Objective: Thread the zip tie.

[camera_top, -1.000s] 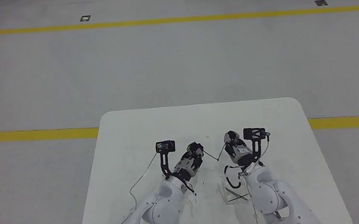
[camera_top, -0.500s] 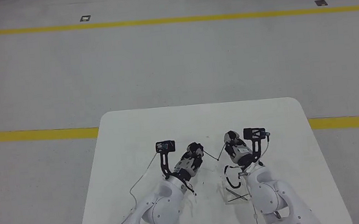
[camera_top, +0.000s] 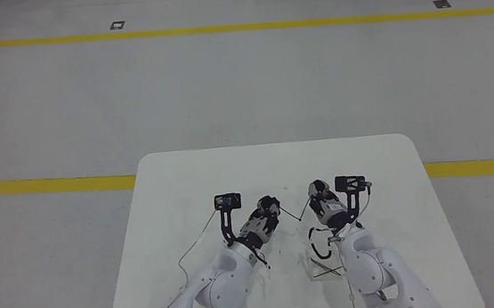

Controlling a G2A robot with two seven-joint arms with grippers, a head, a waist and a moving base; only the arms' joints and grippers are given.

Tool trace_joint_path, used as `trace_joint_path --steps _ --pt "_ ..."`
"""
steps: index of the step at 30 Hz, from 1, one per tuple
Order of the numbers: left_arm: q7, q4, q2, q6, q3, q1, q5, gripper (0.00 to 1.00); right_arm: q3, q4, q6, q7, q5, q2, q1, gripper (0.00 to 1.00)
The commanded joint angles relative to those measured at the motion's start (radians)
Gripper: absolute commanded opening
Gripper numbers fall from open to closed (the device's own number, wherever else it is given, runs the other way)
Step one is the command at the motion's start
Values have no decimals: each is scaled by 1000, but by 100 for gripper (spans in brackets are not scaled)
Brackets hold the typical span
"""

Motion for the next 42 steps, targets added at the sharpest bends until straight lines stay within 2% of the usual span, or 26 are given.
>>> trace_joint_path --steps 1,26,37,42 --pt "0 0 0 0 0 0 0 0 0 0 0 0 0 0 0 0" --pt "0 0 0 0 0 0 0 0 0 2 0 -1 0 0 0 0" --pt "0 0 0 0 0 0 0 0 1 26 -21 -55 1 -5 -5 0" --pt "7 17 -3 0 -4 1 -28 0 -9 28 -22 -68 -14 -7 -10 0"
